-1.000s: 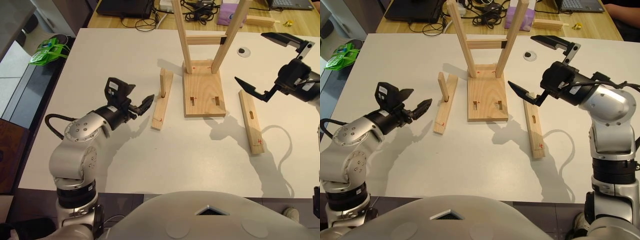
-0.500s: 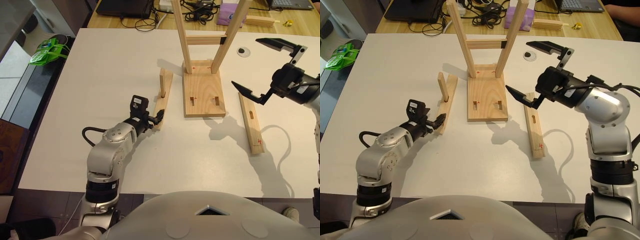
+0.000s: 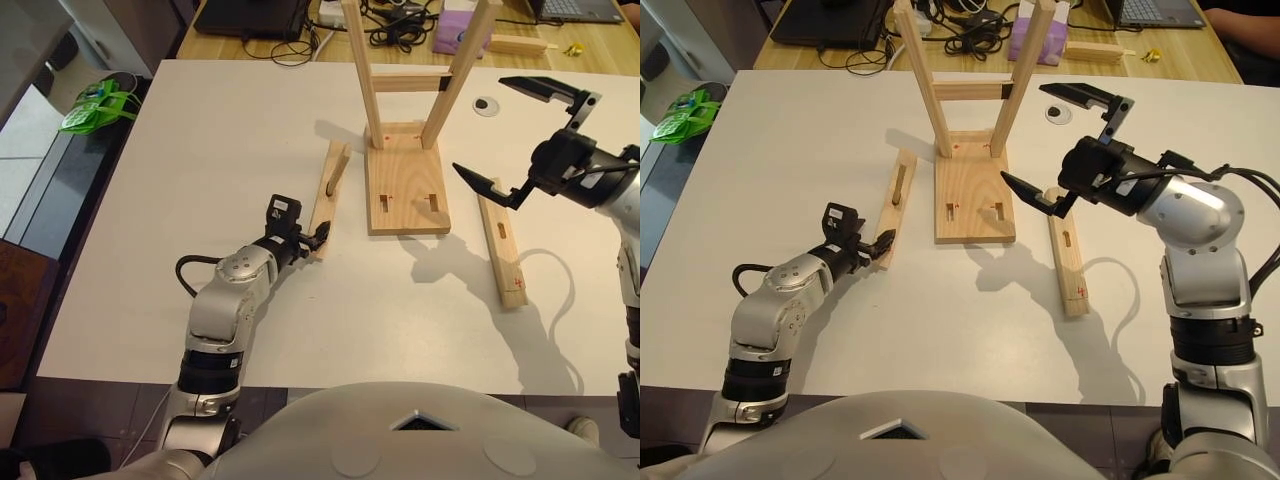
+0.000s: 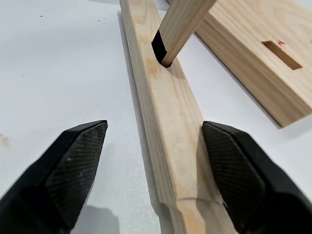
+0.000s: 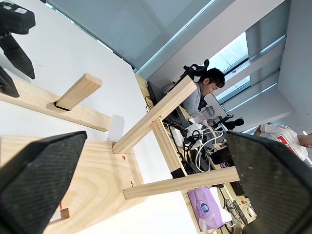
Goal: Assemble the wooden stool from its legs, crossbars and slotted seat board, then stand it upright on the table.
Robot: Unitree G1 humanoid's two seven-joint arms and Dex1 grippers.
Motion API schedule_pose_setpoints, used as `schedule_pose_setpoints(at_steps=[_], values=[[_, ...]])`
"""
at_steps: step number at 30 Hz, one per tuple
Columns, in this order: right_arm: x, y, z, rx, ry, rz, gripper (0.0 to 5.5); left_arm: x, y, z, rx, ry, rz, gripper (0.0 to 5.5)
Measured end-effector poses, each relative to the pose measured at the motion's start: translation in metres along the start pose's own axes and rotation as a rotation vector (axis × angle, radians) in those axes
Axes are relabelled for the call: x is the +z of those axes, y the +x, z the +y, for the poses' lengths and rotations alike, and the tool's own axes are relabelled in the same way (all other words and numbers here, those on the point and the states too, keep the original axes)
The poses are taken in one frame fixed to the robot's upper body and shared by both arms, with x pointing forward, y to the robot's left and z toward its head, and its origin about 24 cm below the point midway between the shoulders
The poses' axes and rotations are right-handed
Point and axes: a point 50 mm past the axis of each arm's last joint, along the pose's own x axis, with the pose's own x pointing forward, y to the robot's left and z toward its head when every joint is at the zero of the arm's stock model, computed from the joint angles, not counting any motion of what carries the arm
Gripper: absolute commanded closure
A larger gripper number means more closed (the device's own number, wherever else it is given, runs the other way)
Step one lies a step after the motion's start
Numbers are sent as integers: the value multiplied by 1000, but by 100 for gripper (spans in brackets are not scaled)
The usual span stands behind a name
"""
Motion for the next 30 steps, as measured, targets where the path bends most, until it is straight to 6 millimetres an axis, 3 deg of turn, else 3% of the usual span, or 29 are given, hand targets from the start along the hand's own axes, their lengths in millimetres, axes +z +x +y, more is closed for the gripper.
schedule_pose_setpoints(at_steps=[3, 7, 16, 20, 26, 30], values=[[-1, -1, 2, -2, 4, 4, 10, -2, 0, 0, -8, 3, -1, 190], [-2, -1, 4, 0, 10, 5, 10, -13, 2, -16, -65, 32, 40, 190], [-2, 1, 5, 7, 11, 2, 10, -13, 9, -22, -41, 16, 28, 190], [-2, 1, 5, 10, -4, 5, 10, -11, 10, -18, -43, -98, -4, 237], [-2, 2, 3, 5, -14, 2, 10, -11, 8, -17, -59, -112, -8, 342], [0, 3, 1, -4, -23, -6, 10, -10, 6, -18, -71, -92, -6, 348]])
